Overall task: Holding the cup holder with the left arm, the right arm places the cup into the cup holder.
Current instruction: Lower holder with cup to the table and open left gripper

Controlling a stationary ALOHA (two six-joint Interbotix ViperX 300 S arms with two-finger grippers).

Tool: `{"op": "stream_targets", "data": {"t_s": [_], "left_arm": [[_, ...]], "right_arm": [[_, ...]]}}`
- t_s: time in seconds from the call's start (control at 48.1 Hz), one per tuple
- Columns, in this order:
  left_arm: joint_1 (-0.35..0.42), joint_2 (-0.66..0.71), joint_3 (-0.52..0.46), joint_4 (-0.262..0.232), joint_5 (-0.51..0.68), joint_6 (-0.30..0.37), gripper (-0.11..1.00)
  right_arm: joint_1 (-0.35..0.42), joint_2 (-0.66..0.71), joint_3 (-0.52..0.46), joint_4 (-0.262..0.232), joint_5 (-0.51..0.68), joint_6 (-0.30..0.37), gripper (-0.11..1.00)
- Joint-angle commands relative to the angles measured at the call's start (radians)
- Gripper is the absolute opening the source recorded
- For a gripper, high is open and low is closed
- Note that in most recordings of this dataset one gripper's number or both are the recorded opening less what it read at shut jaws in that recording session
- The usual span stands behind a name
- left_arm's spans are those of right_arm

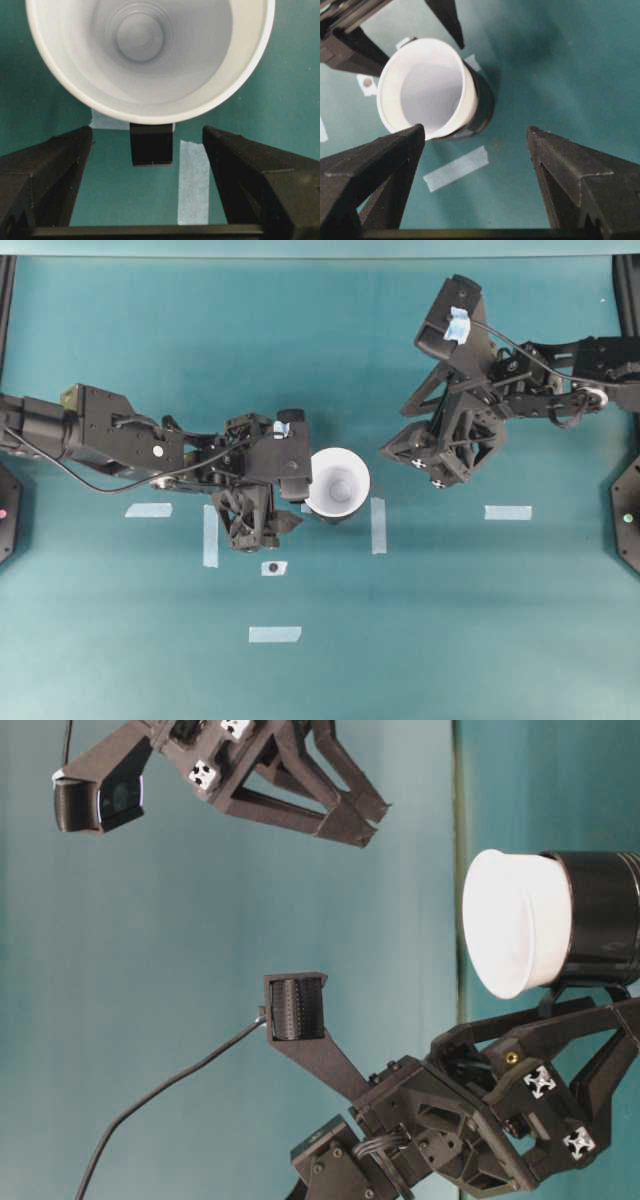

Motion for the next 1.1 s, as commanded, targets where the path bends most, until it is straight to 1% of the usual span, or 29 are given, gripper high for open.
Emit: {"op": "stream_targets", "data": {"t_s": [0.0,0.291,0.644,1.081], "left_arm": [[0.002,-0.023,-0.012,0.002,-0.003,0.0,0.92],[0.0,-0.023,-0.012,0.003,-0.003,-0.002,0.92],[0.002,-0.054,-0.008,0.002,-0.003,0.002,0.92],[-0.005,-0.127,0.012,0.002,0.071,-0.002,0.92]], "right_arm": [[0.005,-0.048,-0.008,0.003,-0.009,0.009,0.89],[0.009,-0.046,-0.005,0.005,-0.012,0.009,0.89],[0.011,-0.046,0.002,0.005,-0.014,0.006,0.89],[0.023,-0.058,0.026,0.003,-0.037,0.003,0.89]]}}
